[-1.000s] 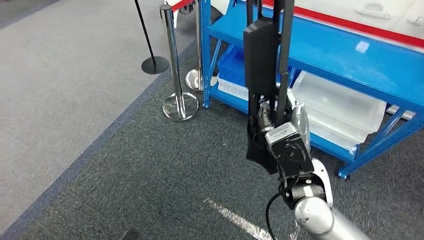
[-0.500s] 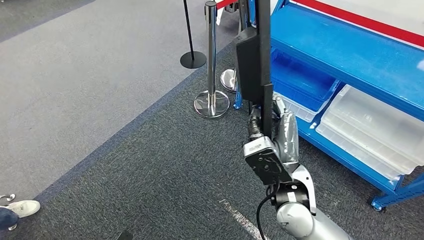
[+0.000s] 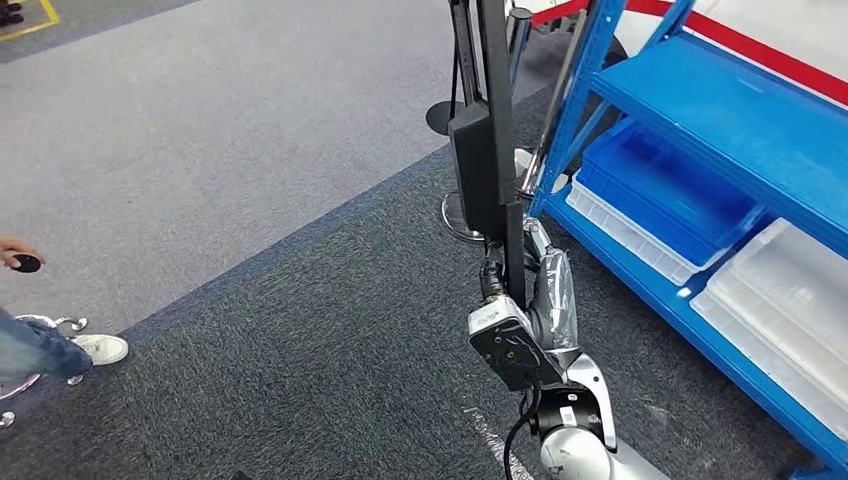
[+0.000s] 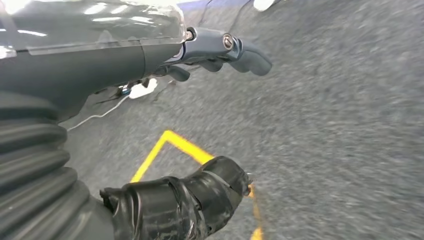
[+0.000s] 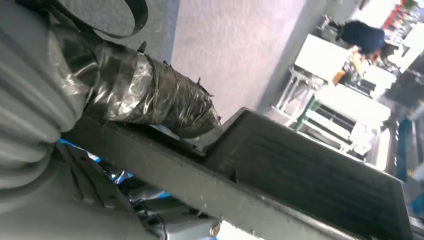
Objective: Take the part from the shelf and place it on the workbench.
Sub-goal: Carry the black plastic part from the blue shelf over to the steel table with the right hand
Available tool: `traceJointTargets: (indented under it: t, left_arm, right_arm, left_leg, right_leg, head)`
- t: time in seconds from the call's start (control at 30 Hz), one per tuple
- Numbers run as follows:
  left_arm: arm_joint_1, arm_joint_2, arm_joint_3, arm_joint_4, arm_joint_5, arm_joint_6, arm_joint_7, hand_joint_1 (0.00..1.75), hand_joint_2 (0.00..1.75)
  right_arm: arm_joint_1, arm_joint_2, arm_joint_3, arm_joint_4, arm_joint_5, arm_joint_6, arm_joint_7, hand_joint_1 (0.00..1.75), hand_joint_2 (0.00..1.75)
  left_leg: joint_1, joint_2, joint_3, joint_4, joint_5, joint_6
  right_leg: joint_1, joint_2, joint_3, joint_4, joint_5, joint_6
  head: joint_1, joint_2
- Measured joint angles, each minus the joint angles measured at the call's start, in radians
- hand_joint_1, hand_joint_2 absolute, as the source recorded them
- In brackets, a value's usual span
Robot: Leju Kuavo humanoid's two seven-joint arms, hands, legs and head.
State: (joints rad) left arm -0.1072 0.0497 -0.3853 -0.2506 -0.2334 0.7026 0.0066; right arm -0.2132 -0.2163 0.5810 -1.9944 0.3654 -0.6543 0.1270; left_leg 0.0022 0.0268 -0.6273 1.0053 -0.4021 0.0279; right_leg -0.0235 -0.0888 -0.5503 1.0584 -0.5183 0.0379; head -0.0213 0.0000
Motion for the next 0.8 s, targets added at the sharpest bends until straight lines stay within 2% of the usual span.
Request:
traceJointTargets:
  t: [0.07, 0.1, 0.13, 0.17, 0.2, 0.23, 0.3, 0.33, 0.37, 0.43, 0.47, 0.5, 0.57, 0.6, 0.63, 0.67, 0.7, 0.73, 0.8]
  left_arm:
    - [0.001, 0.000, 0.016, 0.000, -0.025, 0.000, 0.001, 0.00, 1.75]
    - [0.000, 0.000, 0.027, 0.000, -0.036, 0.000, 0.000, 0.00, 1.75]
    - [0.000, 0.000, 0.040, 0.000, -0.045, 0.000, -0.003, 0.00, 1.75]
    - [0.001, 0.000, 0.054, 0.000, -0.052, 0.000, -0.007, 0.00, 1.75]
    - [0.003, 0.000, 0.066, 0.000, -0.059, 0.000, -0.012, 0.00, 1.75]
    - [0.004, 0.000, 0.079, 0.000, -0.067, 0.000, -0.016, 0.00, 1.75]
    - [0.006, -0.002, 0.103, 0.000, -0.088, 0.000, -0.024, 0.00, 1.75]
    - [0.006, -0.003, 0.116, 0.000, -0.098, 0.000, -0.027, 0.00, 1.75]
    - [0.008, -0.004, 0.128, 0.000, -0.106, 0.000, -0.030, 0.00, 1.75]
    - [0.016, -0.005, 0.153, 0.000, -0.116, 0.001, -0.034, 0.00, 1.75]
    - [0.022, -0.008, 0.163, 0.000, -0.120, 0.001, -0.036, 0.00, 1.75]
    - [0.027, -0.011, 0.172, 0.000, -0.121, 0.001, -0.037, 0.00, 1.75]
    - [0.032, -0.017, 0.185, 0.000, -0.122, 0.001, -0.037, 0.00, 1.75]
    - [0.032, -0.018, 0.192, 0.000, -0.121, 0.001, -0.036, 0.00, 1.75]
    - [0.032, -0.018, 0.199, 0.000, -0.121, 0.001, -0.033, 0.00, 1.75]
    - [0.034, -0.019, 0.207, 0.001, -0.120, 0.001, -0.031, 0.00, 1.75]
    - [0.037, -0.019, 0.215, 0.002, -0.120, 0.001, -0.029, 0.00, 1.75]
    - [0.039, -0.019, 0.221, 0.003, -0.119, 0.001, -0.027, 0.00, 1.75]
    - [0.040, -0.020, 0.230, 0.005, -0.119, 0.001, -0.027, 0.00, 1.75]
  right_arm:
    - [0.010, 0.000, -0.001, 0.000, 0.013, 0.000, -0.003, 1.75, 1.75]
    - [0.016, 0.000, -0.001, 0.001, 0.028, 0.000, -0.001, 1.75, 1.75]
    - [0.023, 0.000, -0.001, 0.002, 0.047, 0.000, 0.005, 1.75, 1.75]
    - [0.029, 0.000, -0.001, 0.003, 0.067, 0.000, 0.012, 1.75, 1.75]
    - [0.033, 0.000, -0.001, 0.004, 0.085, 0.000, 0.019, 1.75, 1.75]
    - [0.036, 0.000, -0.001, 0.005, 0.100, 0.000, 0.024, 1.75, 1.75]
    - [0.039, 0.000, 0.000, 0.004, 0.119, 0.000, 0.032, 1.75, 1.75]
    - [0.042, 0.000, 0.001, 0.002, 0.127, 0.000, 0.036, 1.75, 1.75]
    - [0.044, 0.000, 0.002, -0.001, 0.133, 0.001, 0.040, 1.75, 1.75]
    - [0.048, 0.000, 0.005, -0.006, 0.145, 0.001, 0.049, 1.75, 1.75]
    - [0.049, 0.000, 0.006, -0.007, 0.149, 0.001, 0.053, 1.75, 1.75]
    - [0.051, 0.000, 0.006, -0.010, 0.152, 0.001, 0.056, 1.75, 1.75]
    - [0.057, 0.000, 0.007, -0.017, 0.156, 0.001, 0.062, 1.75, 1.75]
    - [0.060, 0.000, 0.006, -0.021, 0.157, 0.001, 0.064, 1.75, 1.75]
    - [0.065, 0.000, 0.006, -0.022, 0.157, 0.001, 0.066, 1.75, 1.75]
    - [0.069, 0.000, 0.006, -0.024, 0.156, 0.000, 0.068, 1.75, 1.75]
    - [0.075, 0.000, 0.005, -0.025, 0.156, 0.000, 0.070, 1.75, 1.75]
    - [0.079, 0.000, 0.005, -0.027, 0.155, 0.000, 0.071, 1.75, 1.75]
    - [0.084, 0.000, 0.004, -0.034, 0.154, -0.001, 0.073, 1.75, 1.75]
  left_leg:
    - [0.001, -0.024, 0.007, -0.007, 0.002, 0.010]
    - [-0.001, -0.037, 0.007, -0.006, 0.002, 0.014]
    - [-0.002, -0.053, 0.007, -0.005, 0.001, 0.016]
    - [-0.003, -0.070, 0.007, -0.002, -0.001, 0.017]
    - [-0.003, -0.087, 0.007, 0.002, -0.003, 0.017]
    - [-0.004, -0.103, 0.007, 0.008, -0.005, 0.017]
    - [-0.003, -0.134, -0.001, 0.025, -0.012, 0.011]
    - [-0.002, -0.147, -0.008, 0.031, -0.015, 0.006]
    - [0.000, -0.160, -0.015, 0.035, -0.016, -0.001]
    - [0.005, -0.182, -0.023, 0.033, -0.013, -0.014]
    - [0.004, -0.171, -0.026, 0.037, -0.015, -0.020]
    - [0.003, -0.145, -0.036, 0.057, -0.025, -0.026]
    - [0.003, -0.074, -0.082, 0.150, -0.072, -0.036]
    - [0.006, -0.052, -0.115, 0.214, -0.100, -0.042]
    - [0.010, -0.041, -0.144, 0.267, -0.117, -0.047]
    - [0.014, -0.035, -0.158, 0.291, -0.119, -0.050]
    - [0.017, -0.031, -0.151, 0.277, -0.102, -0.054]
    - [0.019, -0.022, -0.124, 0.226, -0.071, -0.055]
    - [0.017, 0.019, -0.050, 0.091, -0.020, -0.053]
  right_leg:
    - [0.000, 0.062, -0.053, 0.109, -0.054, 0.000]
    - [0.001, 0.077, -0.091, 0.178, -0.079, -0.001]
    - [0.003, 0.084, -0.122, 0.229, -0.090, -0.002]
    - [0.004, 0.087, -0.140, 0.249, -0.082, -0.003]
    - [0.005, 0.090, -0.139, 0.229, -0.055, -0.004]
    - [0.005, 0.099, -0.121, 0.175, -0.014, -0.007]
    - [0.001, 0.155, -0.073, 0.049, 0.045, -0.013]
    - [-0.001, 0.178, -0.058, 0.012, 0.056, -0.014]
    - [0.000, 0.192, -0.052, -0.003, 0.054, -0.016]
    - [0.001, 0.170, -0.047, -0.009, 0.054, -0.022]
    - [0.000, 0.157, -0.042, -0.014, 0.056, -0.028]
    - [-0.004, 0.142, -0.036, -0.020, 0.057, -0.034]
    - [-0.005, 0.111, -0.025, -0.027, 0.056, -0.042]
    - [-0.004, 0.093, -0.023, -0.027, 0.053, -0.044]
    - [-0.004, 0.077, -0.021, -0.027, 0.051, -0.044]
    - [-0.004, 0.061, -0.019, -0.027, 0.048, -0.042]
    - [-0.005, 0.045, -0.015, -0.027, 0.044, -0.039]
    - [-0.007, 0.031, -0.011, -0.027, 0.041, -0.036]
    - [-0.005, 0.005, -0.001, -0.027, 0.032, -0.025]
  head:
    - [0.007, 0.000]
    - [0.008, 0.000]
    - [0.010, 0.000]
    - [0.010, 0.000]
    - [0.010, 0.000]
    - [0.010, 0.000]
    - [0.010, 0.000]
    - [0.010, 0.000]
    - [0.010, 0.000]
    - [0.011, 0.000]
    - [0.010, 0.000]
    - [0.005, 0.000]
    - [-0.004, 0.000]
    - [-0.006, 0.000]
    - [-0.006, 0.000]
    - [-0.007, 0.000]
    - [-0.006, 0.000]
    - [-0.007, 0.000]
    - [-0.007, 0.000]
